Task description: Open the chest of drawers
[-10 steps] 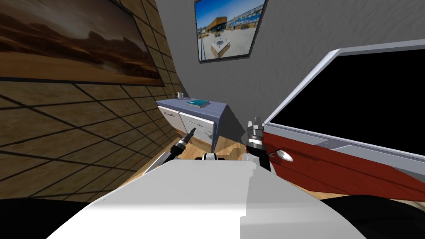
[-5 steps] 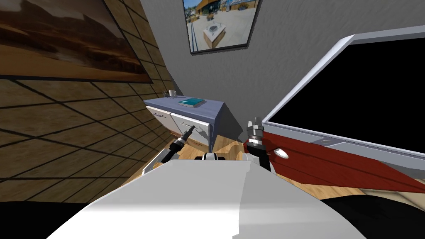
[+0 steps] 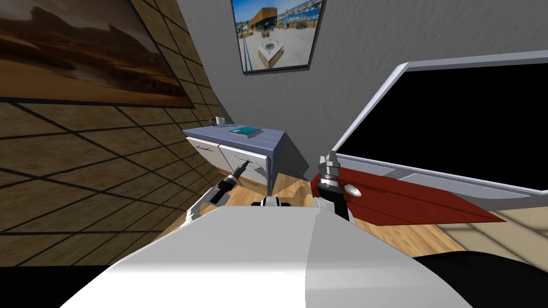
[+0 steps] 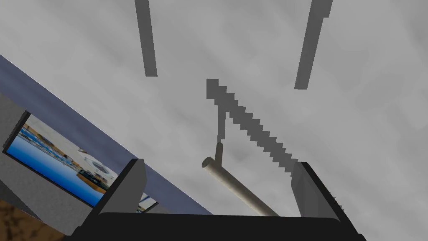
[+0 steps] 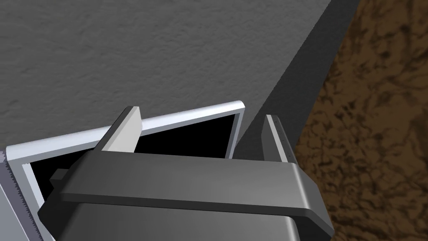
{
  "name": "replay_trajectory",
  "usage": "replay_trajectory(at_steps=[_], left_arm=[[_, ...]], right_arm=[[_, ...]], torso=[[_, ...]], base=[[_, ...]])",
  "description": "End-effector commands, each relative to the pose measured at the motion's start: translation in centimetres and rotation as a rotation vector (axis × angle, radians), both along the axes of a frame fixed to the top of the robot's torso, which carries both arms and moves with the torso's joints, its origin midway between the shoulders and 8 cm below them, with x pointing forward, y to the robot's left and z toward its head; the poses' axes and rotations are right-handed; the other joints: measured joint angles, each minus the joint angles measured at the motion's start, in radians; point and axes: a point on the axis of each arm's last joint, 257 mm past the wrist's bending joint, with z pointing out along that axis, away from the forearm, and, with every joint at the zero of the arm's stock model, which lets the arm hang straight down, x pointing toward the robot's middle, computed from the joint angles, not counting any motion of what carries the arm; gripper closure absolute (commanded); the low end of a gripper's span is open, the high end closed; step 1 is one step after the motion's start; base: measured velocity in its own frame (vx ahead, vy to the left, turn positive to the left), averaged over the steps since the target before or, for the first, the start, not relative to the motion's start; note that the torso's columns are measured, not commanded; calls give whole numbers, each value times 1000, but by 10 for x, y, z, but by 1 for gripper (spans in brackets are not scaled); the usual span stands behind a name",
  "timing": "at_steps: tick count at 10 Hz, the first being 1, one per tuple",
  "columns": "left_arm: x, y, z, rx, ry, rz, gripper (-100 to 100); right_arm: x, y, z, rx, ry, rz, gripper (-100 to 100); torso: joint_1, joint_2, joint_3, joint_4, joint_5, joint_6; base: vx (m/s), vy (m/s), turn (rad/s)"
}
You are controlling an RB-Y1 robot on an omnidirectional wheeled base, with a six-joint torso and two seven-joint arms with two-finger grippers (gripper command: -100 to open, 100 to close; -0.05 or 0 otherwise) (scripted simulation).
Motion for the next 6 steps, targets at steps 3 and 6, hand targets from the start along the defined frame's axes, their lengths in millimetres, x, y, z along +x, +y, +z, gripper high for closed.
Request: replay_trajectory(at_steps=[3, 6], left_arm=[[29, 36, 2, 36, -21, 25, -100], [28, 55, -34, 44, 51, 61, -100]], right_arm=[[0, 0, 0, 0, 0, 0, 0], [0, 0, 0, 0, 0, 0, 0]], torso=[[1, 0, -1, 0, 0, 2], [4, -5, -3, -2, 2, 0]], base=[[-76, -47, -124], [-20, -11, 14]])
